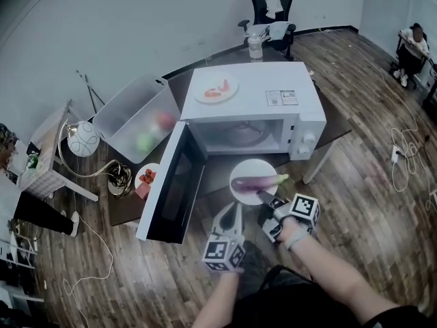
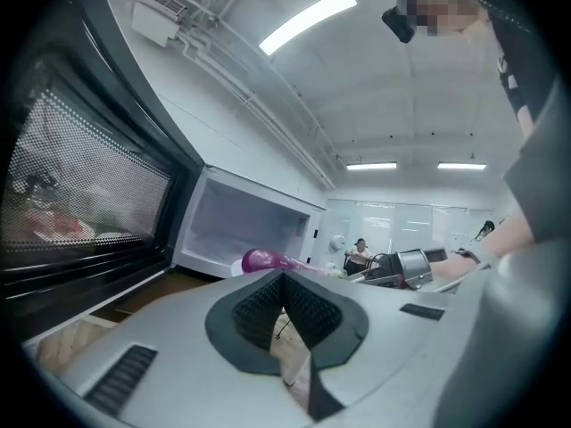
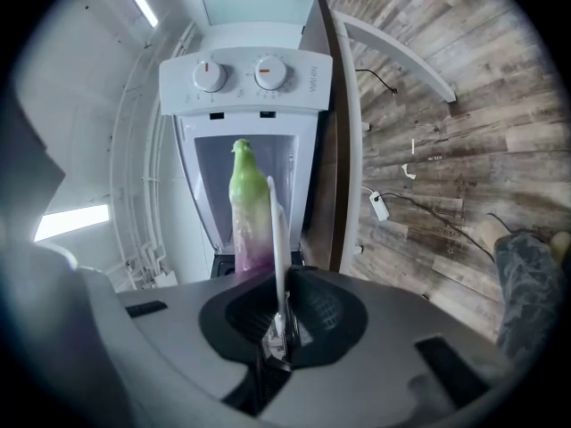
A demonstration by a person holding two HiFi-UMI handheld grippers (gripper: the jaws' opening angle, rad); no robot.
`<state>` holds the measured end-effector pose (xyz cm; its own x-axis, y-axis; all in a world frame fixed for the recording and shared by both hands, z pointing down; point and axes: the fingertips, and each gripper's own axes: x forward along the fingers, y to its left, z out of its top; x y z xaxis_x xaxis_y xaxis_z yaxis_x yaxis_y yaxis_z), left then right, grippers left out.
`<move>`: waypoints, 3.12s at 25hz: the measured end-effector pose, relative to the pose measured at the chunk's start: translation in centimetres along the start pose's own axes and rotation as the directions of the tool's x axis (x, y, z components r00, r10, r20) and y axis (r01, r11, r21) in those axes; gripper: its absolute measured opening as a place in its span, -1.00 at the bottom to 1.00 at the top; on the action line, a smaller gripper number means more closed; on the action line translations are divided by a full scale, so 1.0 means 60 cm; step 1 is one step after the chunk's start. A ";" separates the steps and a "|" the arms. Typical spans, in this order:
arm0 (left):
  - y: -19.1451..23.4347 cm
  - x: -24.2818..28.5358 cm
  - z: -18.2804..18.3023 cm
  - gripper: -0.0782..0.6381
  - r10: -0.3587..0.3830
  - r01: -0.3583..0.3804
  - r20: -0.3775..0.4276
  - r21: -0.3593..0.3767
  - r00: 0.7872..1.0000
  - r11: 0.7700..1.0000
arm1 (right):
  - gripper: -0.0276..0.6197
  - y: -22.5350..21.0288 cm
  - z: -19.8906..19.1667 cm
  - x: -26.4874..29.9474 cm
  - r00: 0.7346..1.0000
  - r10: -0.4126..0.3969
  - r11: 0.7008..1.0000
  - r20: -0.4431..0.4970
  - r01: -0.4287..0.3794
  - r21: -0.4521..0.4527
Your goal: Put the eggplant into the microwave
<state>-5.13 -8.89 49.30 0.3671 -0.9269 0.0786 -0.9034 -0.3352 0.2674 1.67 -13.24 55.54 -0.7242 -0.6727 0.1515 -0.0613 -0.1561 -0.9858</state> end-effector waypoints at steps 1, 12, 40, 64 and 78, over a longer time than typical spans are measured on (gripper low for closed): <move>0.004 0.010 0.004 -0.78 -0.004 0.004 0.002 0.001 1.000 1.000 | -0.85 0.001 0.006 0.007 1.000 -0.001 1.000 0.005 0.001 0.005; 0.057 0.082 0.011 -0.78 -0.012 0.012 -0.021 0.000 1.000 1.000 | -0.85 0.010 0.060 0.084 1.000 -0.010 1.000 0.029 0.010 0.005; 0.137 0.176 0.020 -0.78 -0.030 0.031 -0.064 0.012 0.998 0.999 | -0.85 0.010 0.135 0.195 0.995 -0.059 0.998 0.085 0.056 0.036; 0.162 0.218 0.031 -0.78 -0.030 0.030 -0.062 -0.004 0.998 1.000 | -0.84 0.019 0.164 0.235 0.990 -0.083 0.994 0.113 0.073 0.086; 0.185 0.220 0.035 -0.78 -0.005 0.004 -0.056 -0.015 0.998 1.000 | -0.84 0.020 0.172 0.256 0.989 -0.090 0.994 0.114 0.082 0.076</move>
<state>-10.78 -25.22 51.29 0.3831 -0.9144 0.1310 -0.8987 -0.3362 0.2817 -2.46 -31.21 57.43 -0.6329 -0.7339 0.2468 -0.0677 -0.2651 -0.9618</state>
